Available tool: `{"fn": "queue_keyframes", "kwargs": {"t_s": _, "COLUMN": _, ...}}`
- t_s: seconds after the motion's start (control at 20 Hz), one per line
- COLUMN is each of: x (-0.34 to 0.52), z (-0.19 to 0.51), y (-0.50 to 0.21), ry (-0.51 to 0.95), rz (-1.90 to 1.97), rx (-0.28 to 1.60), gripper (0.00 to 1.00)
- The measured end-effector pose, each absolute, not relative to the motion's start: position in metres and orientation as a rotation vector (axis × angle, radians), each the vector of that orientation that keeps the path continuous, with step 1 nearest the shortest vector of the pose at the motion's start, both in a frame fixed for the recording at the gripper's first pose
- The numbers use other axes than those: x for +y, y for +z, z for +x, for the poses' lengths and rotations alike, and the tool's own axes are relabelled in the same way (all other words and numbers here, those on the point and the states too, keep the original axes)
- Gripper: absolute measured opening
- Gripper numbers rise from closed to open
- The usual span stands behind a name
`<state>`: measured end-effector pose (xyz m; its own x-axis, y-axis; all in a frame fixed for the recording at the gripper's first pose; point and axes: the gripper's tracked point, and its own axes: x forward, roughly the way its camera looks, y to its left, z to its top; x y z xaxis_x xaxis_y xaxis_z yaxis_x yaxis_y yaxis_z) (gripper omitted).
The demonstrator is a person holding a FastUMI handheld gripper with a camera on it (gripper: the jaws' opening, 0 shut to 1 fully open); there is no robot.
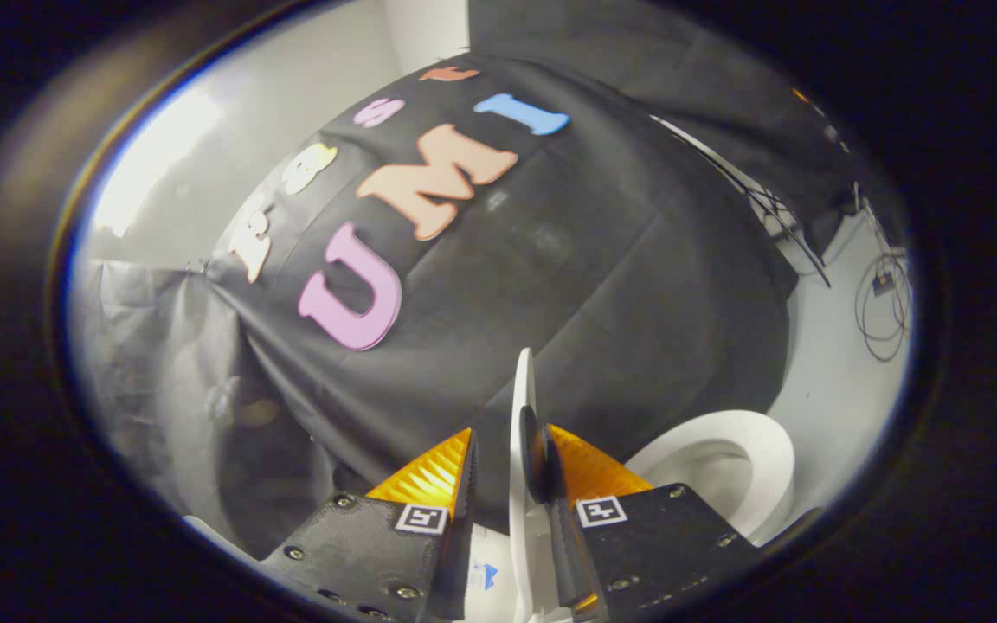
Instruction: Open the toilet lid.
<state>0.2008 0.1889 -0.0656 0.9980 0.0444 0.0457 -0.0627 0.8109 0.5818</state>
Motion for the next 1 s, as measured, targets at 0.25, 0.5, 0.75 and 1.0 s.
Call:
{"fn": "queue_keyframes", "kwargs": {"t_s": 0.25, "x": 0.254, "z": 0.201, "y": -0.041, "ry": 0.058, "rz": 0.377, "rx": 0.003, "gripper": 0.40}}
{"fn": "queue_keyframes", "kwargs": {"t_s": 0.5, "x": 0.322, "z": 0.205, "y": -0.032, "ry": 0.104, "rz": 0.099, "rx": 0.064, "gripper": 0.40}}
{"fn": "queue_keyframes", "kwargs": {"t_s": 0.75, "x": 0.381, "z": 0.206, "y": -0.029, "ry": 0.178, "rz": 0.063, "rx": 0.089, "gripper": 0.40}}
{"fn": "queue_keyframes", "kwargs": {"t_s": 1.0, "x": 0.447, "z": 0.195, "y": -0.037, "ry": 0.276, "rz": 0.072, "rx": 0.112, "gripper": 0.40}}
